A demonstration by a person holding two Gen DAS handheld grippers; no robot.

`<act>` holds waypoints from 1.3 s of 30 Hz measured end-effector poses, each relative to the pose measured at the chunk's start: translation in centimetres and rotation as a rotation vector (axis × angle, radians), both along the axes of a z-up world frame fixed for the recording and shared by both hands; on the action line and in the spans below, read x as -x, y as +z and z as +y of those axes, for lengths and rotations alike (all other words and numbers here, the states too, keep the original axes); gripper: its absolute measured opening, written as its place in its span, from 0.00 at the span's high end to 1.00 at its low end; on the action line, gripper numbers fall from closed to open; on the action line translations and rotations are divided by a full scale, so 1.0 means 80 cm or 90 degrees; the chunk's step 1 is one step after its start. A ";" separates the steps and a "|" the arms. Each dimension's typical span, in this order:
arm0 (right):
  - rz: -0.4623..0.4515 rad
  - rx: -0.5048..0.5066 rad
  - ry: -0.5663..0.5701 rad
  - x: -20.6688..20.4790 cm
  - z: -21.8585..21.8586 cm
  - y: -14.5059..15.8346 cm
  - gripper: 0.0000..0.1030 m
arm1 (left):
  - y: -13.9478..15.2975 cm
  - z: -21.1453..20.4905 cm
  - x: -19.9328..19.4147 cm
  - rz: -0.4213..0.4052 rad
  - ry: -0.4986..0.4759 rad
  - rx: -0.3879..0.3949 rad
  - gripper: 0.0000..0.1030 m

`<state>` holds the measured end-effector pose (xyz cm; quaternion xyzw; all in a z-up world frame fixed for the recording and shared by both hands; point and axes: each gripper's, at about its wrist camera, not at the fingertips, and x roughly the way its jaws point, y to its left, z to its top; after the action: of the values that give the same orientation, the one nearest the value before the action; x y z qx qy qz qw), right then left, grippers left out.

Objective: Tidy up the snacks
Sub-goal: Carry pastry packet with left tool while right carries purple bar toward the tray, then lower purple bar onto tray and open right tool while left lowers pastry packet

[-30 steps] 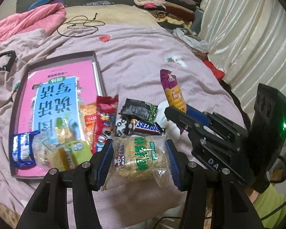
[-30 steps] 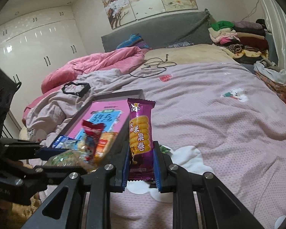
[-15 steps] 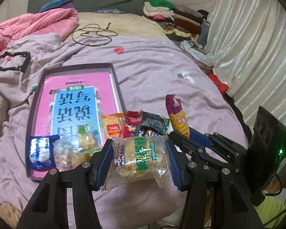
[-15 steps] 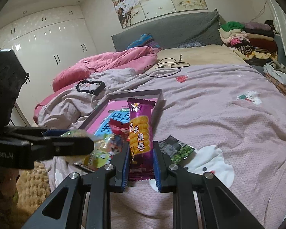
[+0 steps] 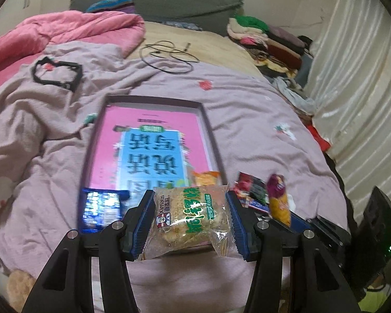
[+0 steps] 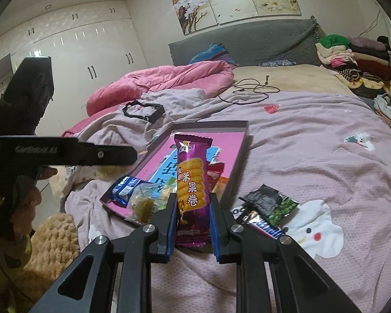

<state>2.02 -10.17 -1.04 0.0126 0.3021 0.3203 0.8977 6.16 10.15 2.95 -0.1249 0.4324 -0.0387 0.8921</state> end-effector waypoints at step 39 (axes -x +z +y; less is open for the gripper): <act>0.025 0.086 0.048 -0.025 0.100 -0.036 0.78 | -0.088 0.062 -0.011 0.059 0.074 -0.093 0.46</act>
<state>4.04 -2.15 -3.96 -0.0535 0.3408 0.3325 0.8777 7.02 15.12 -4.11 -0.0857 0.4671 0.0508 0.8786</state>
